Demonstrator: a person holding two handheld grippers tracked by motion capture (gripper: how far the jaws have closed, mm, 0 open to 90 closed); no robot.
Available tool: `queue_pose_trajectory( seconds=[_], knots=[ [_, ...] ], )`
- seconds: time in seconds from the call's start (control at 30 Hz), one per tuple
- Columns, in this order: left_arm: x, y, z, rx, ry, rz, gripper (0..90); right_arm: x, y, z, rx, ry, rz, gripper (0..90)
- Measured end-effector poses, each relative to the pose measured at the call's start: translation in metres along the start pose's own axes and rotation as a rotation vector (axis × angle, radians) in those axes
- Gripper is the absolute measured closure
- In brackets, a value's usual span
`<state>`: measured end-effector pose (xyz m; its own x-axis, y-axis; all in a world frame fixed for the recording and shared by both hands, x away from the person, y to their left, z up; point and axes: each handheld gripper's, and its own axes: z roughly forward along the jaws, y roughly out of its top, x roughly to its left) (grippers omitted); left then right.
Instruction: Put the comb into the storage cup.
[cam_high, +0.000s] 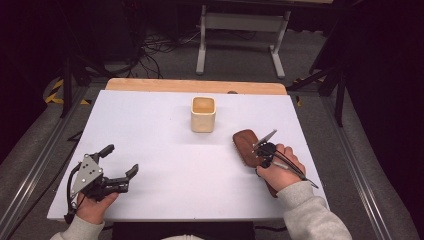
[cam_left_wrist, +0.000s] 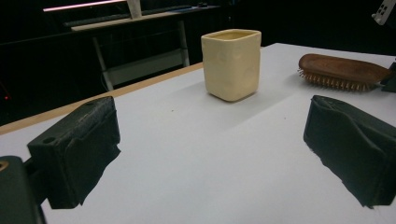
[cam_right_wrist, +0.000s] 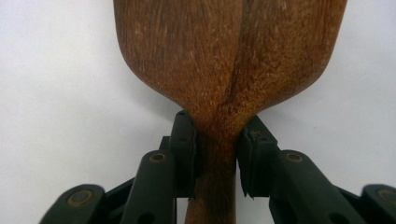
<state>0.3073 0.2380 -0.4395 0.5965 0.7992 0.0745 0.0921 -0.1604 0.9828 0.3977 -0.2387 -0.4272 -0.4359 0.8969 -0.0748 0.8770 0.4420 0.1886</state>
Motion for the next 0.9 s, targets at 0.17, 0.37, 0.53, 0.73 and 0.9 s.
queue_pose_trajectory(
  seconds=[0.17, 0.37, 0.53, 0.73, 0.9],
  knots=[
    [0.000, 0.000, 0.000, 0.005, -0.001, 0.004, 4.7, 0.001, 0.001, 0.000, 0.007, -0.004, 0.014, 72.5],
    [0.000, 0.000, 0.000, 0.004, 0.003, 0.003, 4.8, -0.001, 0.001, 0.001, 0.012, 0.010, 0.042, 73.1],
    [0.000, 0.000, 0.000, 0.003, 0.002, 0.005, 4.8, -0.004, -0.002, 0.000, -0.011, 0.034, 0.037, 73.3],
    [0.000, 0.000, 0.000, 0.006, 0.003, 0.008, 4.8, -0.006, -0.007, -0.001, -0.045, 0.053, 0.027, 73.5],
    [-0.001, 0.000, 0.001, 0.009, 0.002, 0.010, 4.8, -0.007, -0.012, -0.001, -0.108, 0.062, -0.007, 73.6]
  ],
)
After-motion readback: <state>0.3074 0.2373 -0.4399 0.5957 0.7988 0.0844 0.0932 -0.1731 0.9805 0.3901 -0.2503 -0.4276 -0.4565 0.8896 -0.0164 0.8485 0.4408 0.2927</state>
